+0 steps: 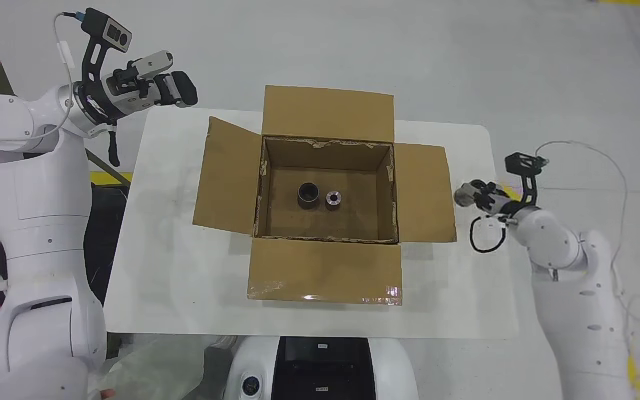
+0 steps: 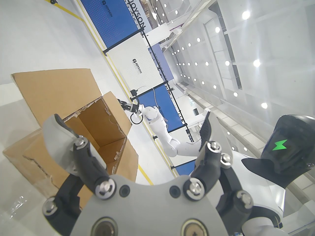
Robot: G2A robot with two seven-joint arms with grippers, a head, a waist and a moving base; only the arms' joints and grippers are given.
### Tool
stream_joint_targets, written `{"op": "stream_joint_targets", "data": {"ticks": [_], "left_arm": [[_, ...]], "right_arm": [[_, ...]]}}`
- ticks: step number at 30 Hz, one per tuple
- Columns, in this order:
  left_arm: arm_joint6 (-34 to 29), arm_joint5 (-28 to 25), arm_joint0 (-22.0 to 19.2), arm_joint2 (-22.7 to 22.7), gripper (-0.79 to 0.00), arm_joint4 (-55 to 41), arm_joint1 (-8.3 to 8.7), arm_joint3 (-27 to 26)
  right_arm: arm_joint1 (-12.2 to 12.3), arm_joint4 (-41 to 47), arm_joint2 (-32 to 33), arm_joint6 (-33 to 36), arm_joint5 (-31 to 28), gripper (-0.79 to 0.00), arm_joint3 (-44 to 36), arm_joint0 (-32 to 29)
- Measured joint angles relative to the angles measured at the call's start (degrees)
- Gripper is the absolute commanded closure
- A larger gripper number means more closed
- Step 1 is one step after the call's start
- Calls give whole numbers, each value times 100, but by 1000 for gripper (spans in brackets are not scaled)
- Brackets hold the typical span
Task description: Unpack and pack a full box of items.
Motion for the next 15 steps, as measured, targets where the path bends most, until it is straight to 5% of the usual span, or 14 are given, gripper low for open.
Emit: {"op": "stream_joint_targets", "data": {"ticks": [15], "left_arm": [[0, 0, 0, 0, -785, 0, 0, 0]], "right_arm": [[81, -268, 276, -115, 43, 0, -1396, -320]]}}
